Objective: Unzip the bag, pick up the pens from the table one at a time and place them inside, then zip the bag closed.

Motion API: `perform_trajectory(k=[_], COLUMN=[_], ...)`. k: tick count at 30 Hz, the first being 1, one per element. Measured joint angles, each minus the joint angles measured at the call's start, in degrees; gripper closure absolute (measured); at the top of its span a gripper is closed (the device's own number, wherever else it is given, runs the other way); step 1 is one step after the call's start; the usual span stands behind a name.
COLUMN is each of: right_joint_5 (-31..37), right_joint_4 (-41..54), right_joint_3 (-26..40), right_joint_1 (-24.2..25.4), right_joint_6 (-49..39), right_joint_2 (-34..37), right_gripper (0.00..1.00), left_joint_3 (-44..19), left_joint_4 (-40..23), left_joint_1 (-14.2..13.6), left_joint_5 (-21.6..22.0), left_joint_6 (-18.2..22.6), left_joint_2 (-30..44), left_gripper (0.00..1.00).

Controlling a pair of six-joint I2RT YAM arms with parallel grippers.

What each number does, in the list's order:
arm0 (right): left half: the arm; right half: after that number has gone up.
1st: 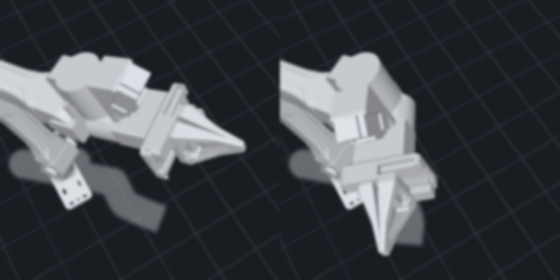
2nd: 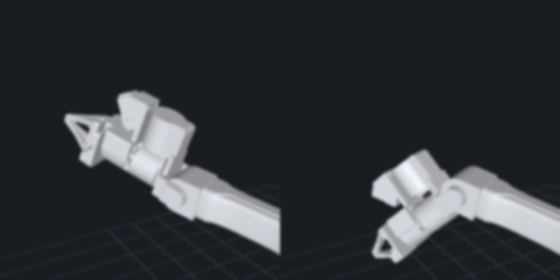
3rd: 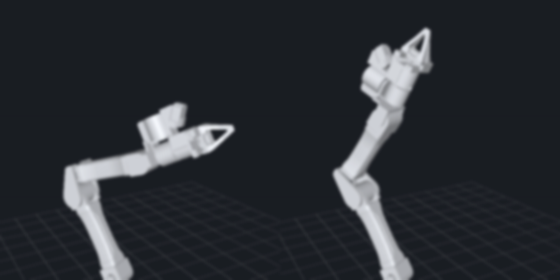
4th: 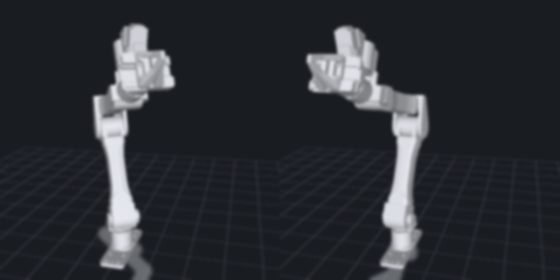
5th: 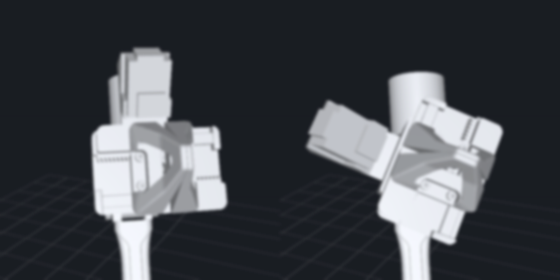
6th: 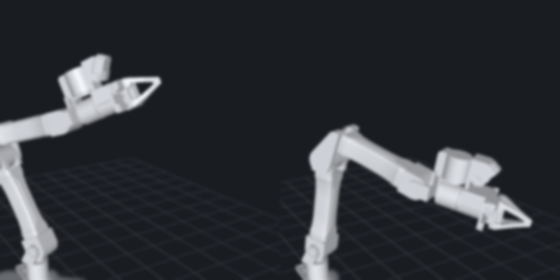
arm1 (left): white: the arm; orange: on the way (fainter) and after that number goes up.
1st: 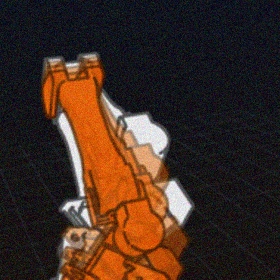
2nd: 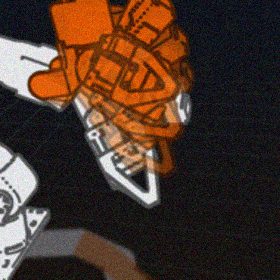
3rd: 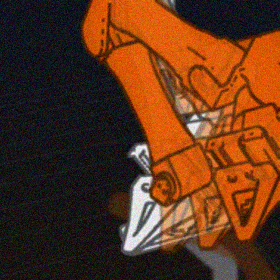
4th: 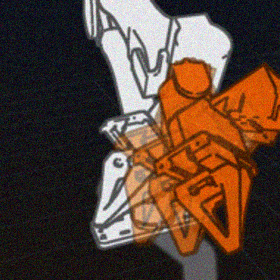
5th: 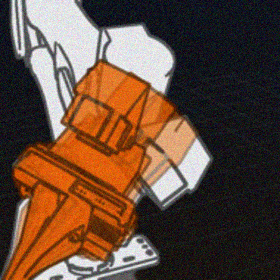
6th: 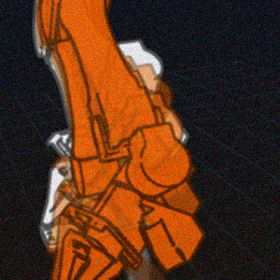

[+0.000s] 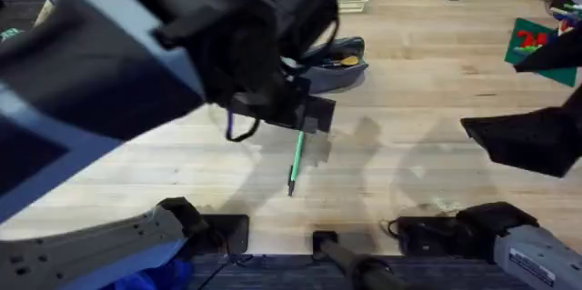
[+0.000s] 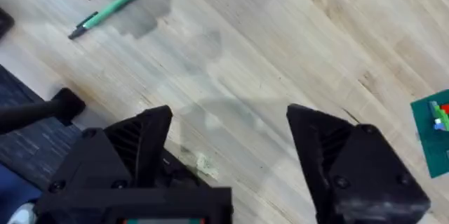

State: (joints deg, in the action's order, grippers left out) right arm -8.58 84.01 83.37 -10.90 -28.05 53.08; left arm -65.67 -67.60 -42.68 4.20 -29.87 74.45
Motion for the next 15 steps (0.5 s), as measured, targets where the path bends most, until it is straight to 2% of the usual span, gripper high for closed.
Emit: perform_trajectory(k=[4,8,15], right_joint_5=[0.0,0.0,0.0], right_joint_4=[0.0,0.0,0.0], right_joint_3=[0.0,0.0,0.0], right_joint_1=[0.0,0.0,0.0], right_joint_6=[0.0,0.0,0.0], right_joint_2=[0.0,0.0,0.0], right_gripper=[0.004,0.004,0.003], left_joint_3=[1.4,6.8,12.9], left_joint_4=[5.2,10.8,14.7], left_joint_1=[-3.7,-6.9,-7.4], left_joint_5=[2.2,2.9,2.7], left_joint_6=[-3.1,-5.9,-10.4], left_joint_2=[1.6,1.7,1.7], left_gripper=[0.006,0.007,0.007])
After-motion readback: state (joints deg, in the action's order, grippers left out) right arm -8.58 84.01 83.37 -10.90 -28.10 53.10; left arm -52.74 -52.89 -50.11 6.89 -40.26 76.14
